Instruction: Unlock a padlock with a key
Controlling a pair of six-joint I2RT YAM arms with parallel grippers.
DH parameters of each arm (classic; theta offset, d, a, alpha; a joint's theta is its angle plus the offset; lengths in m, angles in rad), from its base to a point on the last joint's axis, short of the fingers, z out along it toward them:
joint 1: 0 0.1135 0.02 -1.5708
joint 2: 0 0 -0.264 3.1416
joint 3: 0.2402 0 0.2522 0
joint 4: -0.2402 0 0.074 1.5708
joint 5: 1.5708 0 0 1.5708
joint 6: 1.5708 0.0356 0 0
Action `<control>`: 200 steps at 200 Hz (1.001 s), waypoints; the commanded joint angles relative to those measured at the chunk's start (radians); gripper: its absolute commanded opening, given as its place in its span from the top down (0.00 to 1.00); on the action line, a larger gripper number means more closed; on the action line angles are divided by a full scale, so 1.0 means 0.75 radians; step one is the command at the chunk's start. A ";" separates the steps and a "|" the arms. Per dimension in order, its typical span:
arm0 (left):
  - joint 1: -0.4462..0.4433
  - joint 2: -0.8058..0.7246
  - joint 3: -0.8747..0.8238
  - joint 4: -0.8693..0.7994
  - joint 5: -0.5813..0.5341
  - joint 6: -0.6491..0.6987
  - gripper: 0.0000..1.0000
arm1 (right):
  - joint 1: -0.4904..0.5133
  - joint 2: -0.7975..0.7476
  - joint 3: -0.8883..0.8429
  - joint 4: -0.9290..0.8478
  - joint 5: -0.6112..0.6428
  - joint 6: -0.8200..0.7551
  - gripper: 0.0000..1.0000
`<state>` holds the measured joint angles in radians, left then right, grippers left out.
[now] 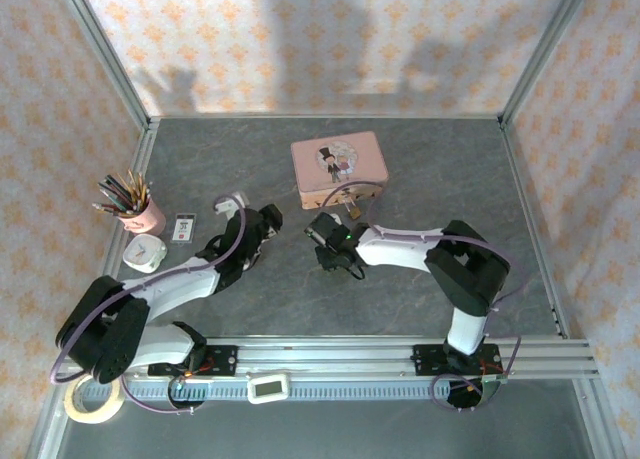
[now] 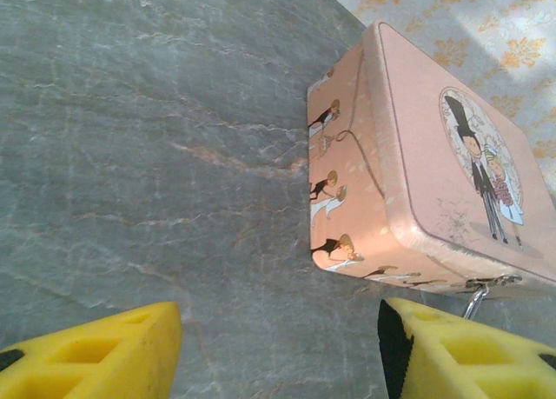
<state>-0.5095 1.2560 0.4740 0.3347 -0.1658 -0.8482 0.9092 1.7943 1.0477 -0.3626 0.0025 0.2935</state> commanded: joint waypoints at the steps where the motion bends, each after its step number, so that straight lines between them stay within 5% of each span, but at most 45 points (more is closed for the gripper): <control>1: 0.015 -0.064 -0.054 0.060 -0.039 -0.016 0.38 | 0.010 0.030 0.040 -0.050 0.053 0.028 0.67; 34: 0.015 -0.122 -0.067 0.072 -0.046 0.019 0.38 | 0.011 0.075 0.036 0.003 0.029 0.092 0.75; 78: 0.015 -0.119 -0.092 0.200 0.085 0.065 0.38 | -0.005 0.044 -0.014 0.092 0.016 0.183 1.00; 125: -0.017 -0.007 -0.176 0.581 0.338 0.020 0.40 | -0.127 -0.232 -0.199 0.412 -0.132 0.353 1.00; 200: -0.179 0.179 -0.149 0.834 0.348 -0.022 0.42 | -0.184 -0.481 -0.373 0.750 -0.179 0.511 1.00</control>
<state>-0.6395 1.3579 0.3439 0.8513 0.0776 -0.8413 0.7761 1.4597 0.8074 0.1005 -0.1085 0.6304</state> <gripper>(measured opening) 0.580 0.046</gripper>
